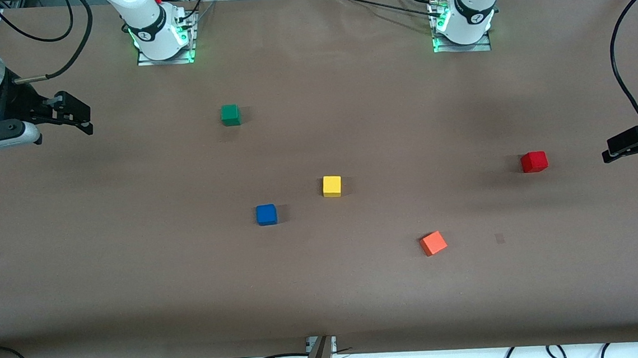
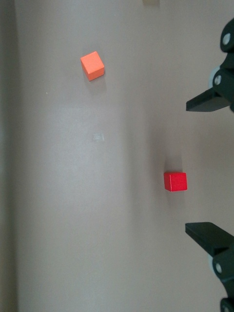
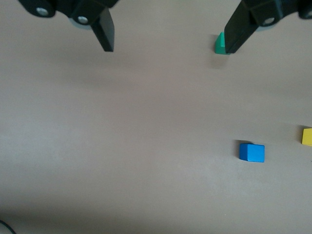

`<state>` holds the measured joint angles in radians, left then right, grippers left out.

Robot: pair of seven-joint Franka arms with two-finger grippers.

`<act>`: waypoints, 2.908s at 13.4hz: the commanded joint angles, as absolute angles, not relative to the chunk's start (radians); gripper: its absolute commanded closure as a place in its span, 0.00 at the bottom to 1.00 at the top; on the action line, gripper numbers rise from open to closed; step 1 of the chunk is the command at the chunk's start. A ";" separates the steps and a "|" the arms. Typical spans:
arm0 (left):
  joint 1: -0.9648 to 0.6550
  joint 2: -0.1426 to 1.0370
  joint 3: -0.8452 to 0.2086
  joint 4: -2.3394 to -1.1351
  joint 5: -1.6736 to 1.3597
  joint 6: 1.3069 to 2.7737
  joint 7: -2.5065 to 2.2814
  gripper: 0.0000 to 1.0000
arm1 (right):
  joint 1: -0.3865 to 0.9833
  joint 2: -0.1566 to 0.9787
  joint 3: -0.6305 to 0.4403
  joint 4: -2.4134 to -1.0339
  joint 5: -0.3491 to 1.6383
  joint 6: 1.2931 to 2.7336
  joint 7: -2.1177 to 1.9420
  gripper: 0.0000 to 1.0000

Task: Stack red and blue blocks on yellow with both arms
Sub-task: 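Move the left gripper toward the red cube, then lower the left gripper over the red cube and close on it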

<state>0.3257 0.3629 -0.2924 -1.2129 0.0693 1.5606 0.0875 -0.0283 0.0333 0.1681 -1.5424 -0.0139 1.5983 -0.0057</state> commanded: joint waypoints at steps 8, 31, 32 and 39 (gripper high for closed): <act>0.377 0.385 -0.284 -1.262 0.078 1.509 0.112 0.00 | -0.041 0.048 0.179 -1.512 -0.029 1.560 -0.009 0.00; 0.557 0.331 -0.279 -2.259 0.094 2.480 0.077 0.00 | -0.067 0.106 0.179 -1.447 -0.014 1.447 -0.009 0.00; 0.558 0.333 -0.279 -2.257 0.094 2.482 0.077 0.00 | -0.067 0.107 0.179 -1.447 -0.012 1.447 -0.006 0.00; 0.558 0.354 -0.281 -2.256 0.094 2.482 0.077 0.02 | -0.067 0.107 0.179 -1.447 -0.014 1.450 -0.002 0.00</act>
<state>0.5513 0.3672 -0.2743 -2.2365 0.0773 2.4715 0.0865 -0.0617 0.0942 0.1711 -1.4776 -0.0156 1.4653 -0.0055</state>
